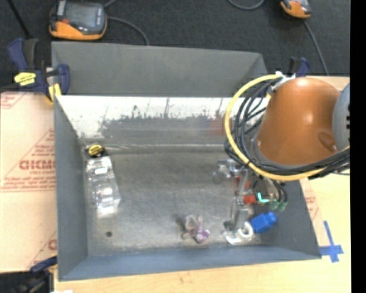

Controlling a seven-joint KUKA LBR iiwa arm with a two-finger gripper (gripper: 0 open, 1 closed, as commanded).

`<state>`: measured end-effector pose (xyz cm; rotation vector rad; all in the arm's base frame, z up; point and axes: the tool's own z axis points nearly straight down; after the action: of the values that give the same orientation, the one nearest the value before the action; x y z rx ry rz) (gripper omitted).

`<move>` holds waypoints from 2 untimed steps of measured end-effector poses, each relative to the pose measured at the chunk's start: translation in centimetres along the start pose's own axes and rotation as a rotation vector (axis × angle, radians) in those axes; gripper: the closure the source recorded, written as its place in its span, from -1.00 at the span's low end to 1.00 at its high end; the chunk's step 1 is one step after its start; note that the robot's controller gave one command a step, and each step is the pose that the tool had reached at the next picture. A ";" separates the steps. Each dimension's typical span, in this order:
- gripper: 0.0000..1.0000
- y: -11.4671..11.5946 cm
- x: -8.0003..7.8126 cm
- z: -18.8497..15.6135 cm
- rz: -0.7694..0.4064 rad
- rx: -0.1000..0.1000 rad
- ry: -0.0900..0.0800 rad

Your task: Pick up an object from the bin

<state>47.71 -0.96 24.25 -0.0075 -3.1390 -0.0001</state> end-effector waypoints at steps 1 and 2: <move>-1.00 3.1 -0.8 11.5 0.029 -0.001 0.002; -1.00 0.8 -0.9 17.5 -0.001 0.001 -0.004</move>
Offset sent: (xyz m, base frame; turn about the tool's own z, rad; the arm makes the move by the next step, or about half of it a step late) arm 0.0092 0.0304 -0.1108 0.0335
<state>48.57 -0.20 6.77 -0.0064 -3.1431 0.0020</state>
